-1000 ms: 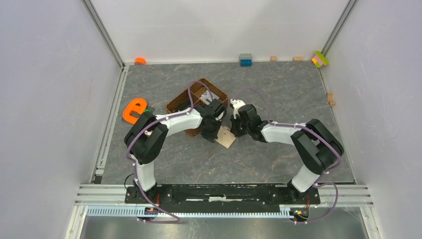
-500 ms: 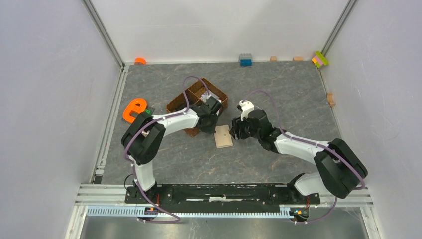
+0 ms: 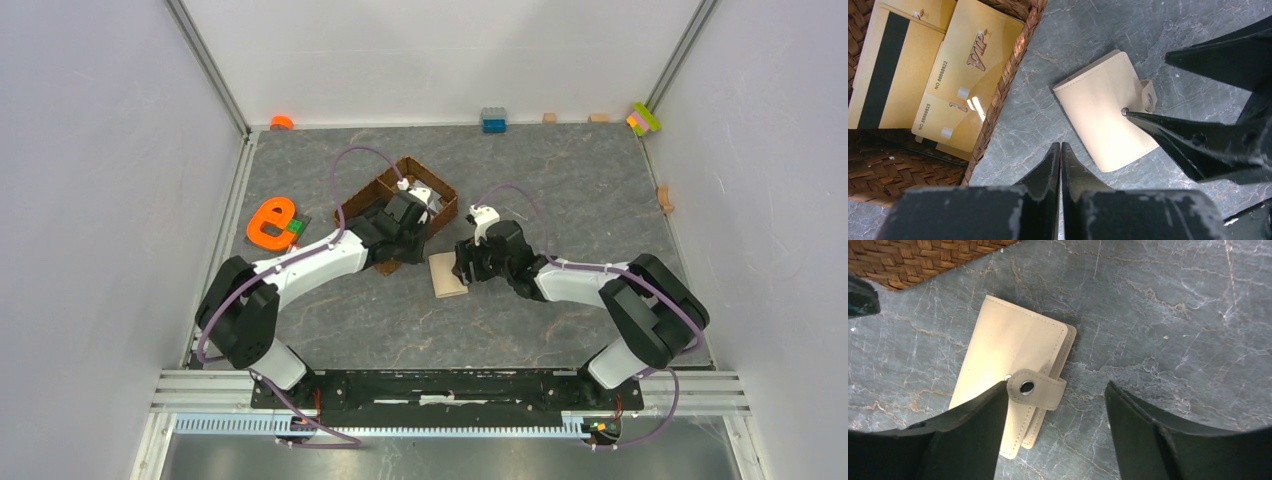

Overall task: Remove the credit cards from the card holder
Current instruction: Open the card holder at the center of the board.

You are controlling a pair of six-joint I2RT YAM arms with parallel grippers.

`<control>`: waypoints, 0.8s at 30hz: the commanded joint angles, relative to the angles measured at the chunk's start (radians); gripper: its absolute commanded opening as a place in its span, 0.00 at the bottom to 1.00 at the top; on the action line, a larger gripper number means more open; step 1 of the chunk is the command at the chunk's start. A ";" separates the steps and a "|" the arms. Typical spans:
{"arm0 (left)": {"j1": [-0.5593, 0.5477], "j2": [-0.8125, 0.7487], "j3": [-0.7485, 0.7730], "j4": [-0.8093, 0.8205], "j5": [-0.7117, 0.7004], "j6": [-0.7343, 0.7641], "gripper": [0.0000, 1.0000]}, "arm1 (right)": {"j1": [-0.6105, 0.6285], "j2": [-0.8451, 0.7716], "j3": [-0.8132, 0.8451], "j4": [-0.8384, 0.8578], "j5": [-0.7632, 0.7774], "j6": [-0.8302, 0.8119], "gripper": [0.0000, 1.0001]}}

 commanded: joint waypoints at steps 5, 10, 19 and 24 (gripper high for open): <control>-0.003 -0.055 -0.030 0.069 0.000 -0.030 0.08 | 0.005 -0.013 0.033 0.011 0.053 0.011 0.38; -0.003 -0.114 -0.066 0.097 0.007 -0.045 0.08 | 0.005 -0.062 0.010 0.027 0.053 0.009 0.00; -0.012 -0.289 -0.212 0.286 0.134 -0.131 0.54 | 0.005 -0.225 -0.094 0.126 0.053 0.034 0.00; -0.034 -0.153 -0.045 0.180 0.143 -0.169 0.71 | 0.005 -0.270 -0.116 0.126 0.104 0.040 0.00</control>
